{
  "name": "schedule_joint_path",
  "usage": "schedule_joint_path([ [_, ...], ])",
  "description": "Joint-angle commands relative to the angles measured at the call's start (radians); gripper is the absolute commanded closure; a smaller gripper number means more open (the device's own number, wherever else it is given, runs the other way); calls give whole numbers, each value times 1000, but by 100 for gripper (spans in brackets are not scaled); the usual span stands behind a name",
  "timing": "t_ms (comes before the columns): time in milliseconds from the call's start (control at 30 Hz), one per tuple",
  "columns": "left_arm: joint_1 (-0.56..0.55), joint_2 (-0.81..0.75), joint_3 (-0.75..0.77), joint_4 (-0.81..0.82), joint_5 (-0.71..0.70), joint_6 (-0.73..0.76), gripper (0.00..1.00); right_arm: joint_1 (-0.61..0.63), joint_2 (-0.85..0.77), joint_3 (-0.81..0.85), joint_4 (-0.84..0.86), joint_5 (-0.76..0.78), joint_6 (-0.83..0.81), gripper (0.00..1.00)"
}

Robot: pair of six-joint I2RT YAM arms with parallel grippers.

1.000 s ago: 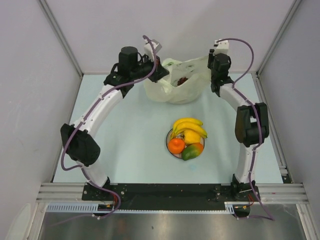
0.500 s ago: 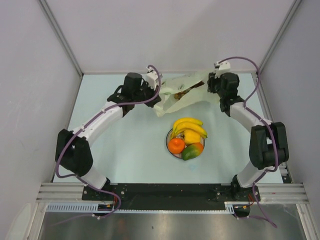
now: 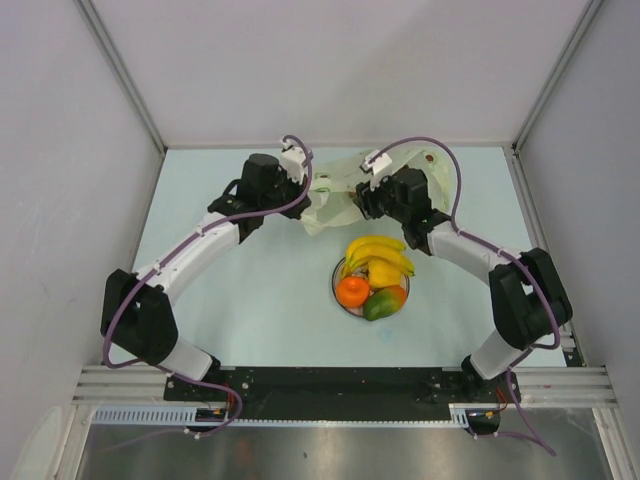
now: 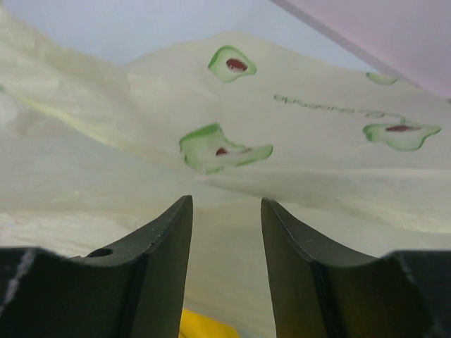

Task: Take the fake fruits out of the plastic bag
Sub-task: Move the plastic bag to the center of the board, then take out the fake fruit from the plastic bag.

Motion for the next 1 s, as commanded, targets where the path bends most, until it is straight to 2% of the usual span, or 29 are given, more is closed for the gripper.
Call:
schedule_joint_path([
  [0, 2, -28, 13, 28, -17, -39, 100, 4, 47, 106, 75, 60, -2, 54],
  [200, 2, -31, 20, 35, -4, -60, 100, -41, 188, 234, 23, 169, 90, 55],
  [500, 2, -29, 42, 28, 42, -69, 100, -85, 404, 421, -21, 235, 98, 30],
  [700, 2, -20, 53, 9, 63, -62, 100, -93, 556, 543, -46, 208, 128, 21],
  [867, 2, -11, 60, -5, 69, -59, 100, -99, 674, 721, -152, 257, 155, 21],
  [900, 2, -11, 60, -3, 71, -59, 99, -102, 703, 738, -152, 257, 144, 23],
  [967, 2, -5, 63, -5, 71, -57, 100, -104, 728, 782, -169, 223, 106, 35],
])
